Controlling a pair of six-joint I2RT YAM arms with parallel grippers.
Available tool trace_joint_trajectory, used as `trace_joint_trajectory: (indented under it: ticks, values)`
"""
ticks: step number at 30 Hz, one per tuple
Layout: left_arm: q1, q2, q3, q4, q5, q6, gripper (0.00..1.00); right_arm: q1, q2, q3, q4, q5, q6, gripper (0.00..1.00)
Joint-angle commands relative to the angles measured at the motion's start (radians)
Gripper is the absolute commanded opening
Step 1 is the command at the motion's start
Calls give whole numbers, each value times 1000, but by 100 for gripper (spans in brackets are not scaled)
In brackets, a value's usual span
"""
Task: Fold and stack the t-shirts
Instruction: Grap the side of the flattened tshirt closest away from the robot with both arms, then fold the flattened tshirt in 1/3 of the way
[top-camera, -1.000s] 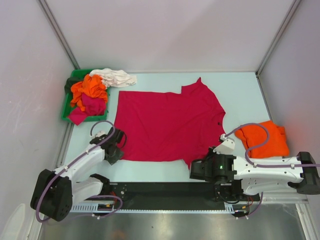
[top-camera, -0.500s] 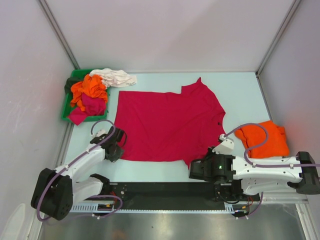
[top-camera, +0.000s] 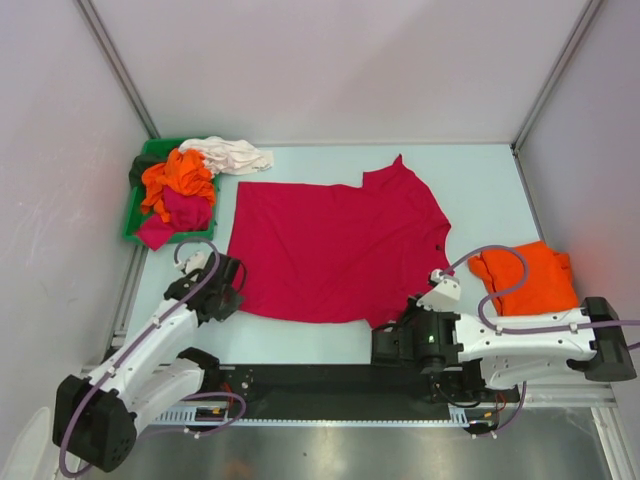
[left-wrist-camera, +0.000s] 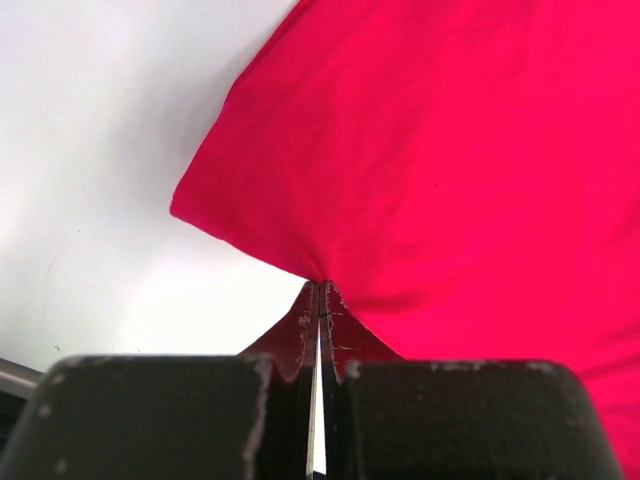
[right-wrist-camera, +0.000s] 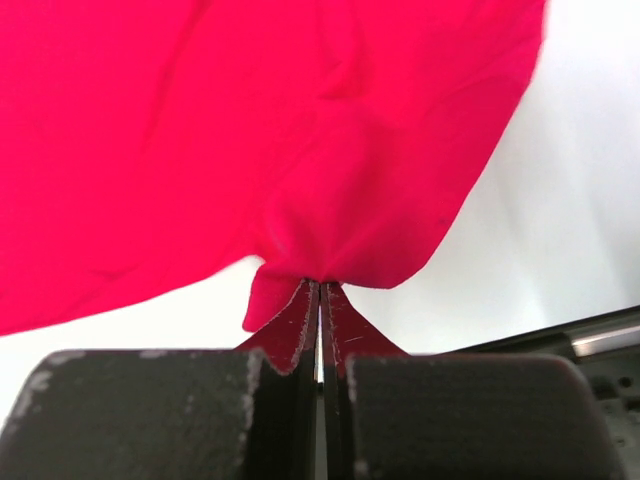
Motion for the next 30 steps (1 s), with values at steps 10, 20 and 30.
trace_joint_trajectory:
  ticks: [10,20,30]
  values:
    - [-39,-32,188,-83,-114,90,0,-48,-98,127,-213,162,106,0]
    - [-28,-4,230,-78,-155,108,0,-239,-279,101,-211,166,-8,0]
    - [130,17,181,-5,-97,200,0,-360,-387,60,-210,144,-82,0]
